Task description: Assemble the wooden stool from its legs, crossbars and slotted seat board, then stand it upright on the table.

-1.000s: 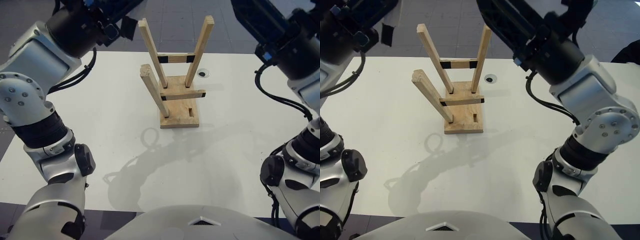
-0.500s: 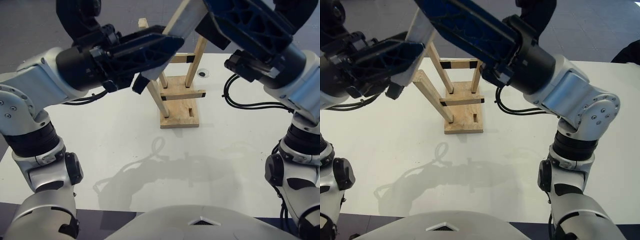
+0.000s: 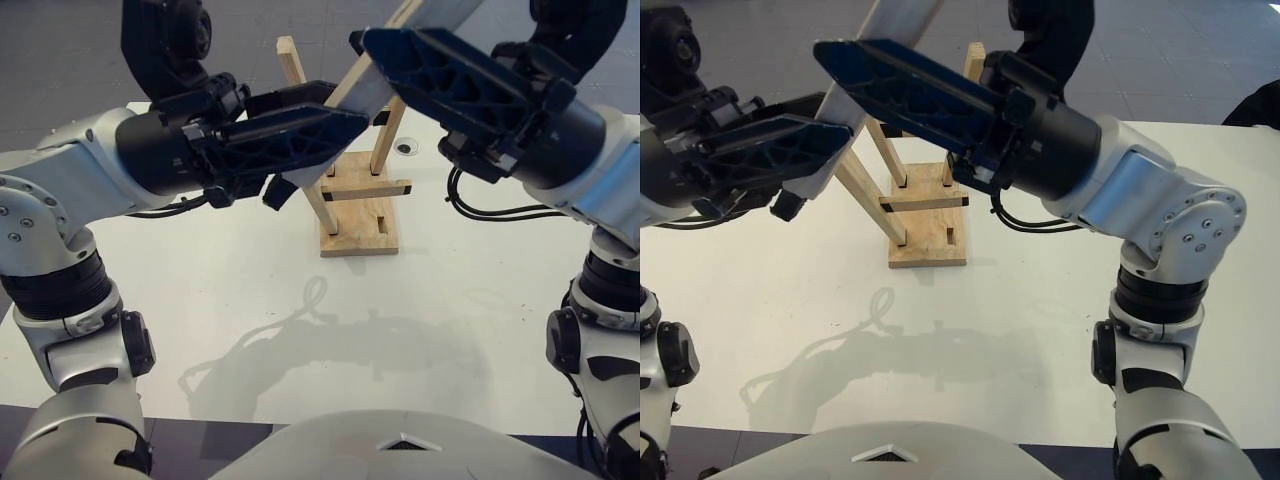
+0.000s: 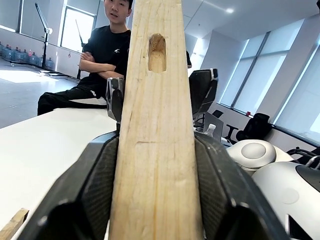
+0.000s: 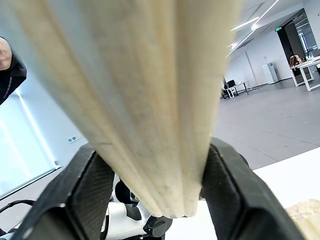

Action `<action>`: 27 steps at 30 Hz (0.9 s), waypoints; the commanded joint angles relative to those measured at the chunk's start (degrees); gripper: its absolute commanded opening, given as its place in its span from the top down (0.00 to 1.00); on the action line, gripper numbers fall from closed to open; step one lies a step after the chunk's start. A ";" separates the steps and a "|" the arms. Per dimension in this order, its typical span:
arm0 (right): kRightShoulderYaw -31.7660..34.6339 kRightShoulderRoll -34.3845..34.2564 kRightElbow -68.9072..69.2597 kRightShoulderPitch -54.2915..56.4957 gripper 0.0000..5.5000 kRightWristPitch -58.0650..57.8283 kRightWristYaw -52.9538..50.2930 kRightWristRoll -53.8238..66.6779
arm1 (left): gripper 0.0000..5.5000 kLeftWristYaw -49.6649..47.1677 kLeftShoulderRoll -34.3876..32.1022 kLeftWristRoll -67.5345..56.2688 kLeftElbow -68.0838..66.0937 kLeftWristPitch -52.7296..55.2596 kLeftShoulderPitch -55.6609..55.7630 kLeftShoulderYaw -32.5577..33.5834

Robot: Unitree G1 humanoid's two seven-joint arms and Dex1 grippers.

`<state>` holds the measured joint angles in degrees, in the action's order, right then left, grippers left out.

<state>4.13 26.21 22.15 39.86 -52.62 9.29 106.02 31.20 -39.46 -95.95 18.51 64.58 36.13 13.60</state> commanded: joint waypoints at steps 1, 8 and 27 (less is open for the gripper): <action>-0.61 1.64 1.35 -0.18 0.60 -0.26 1.47 0.64 | 0.63 0.31 -1.28 0.89 -0.39 -0.90 0.21 -0.49; -1.16 4.99 1.40 -0.40 0.61 -1.51 5.45 -3.59 | 0.63 2.15 -0.83 2.92 -1.39 -1.96 2.52 -1.37; -3.61 27.34 2.89 -32.61 0.63 10.36 36.85 -49.05 | 0.32 27.19 -16.23 34.23 2.74 -15.06 -21.62 -3.89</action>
<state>4.56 50.73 28.61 9.63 -49.14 40.68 68.85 52.00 -50.63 -74.33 18.91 55.24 21.84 17.29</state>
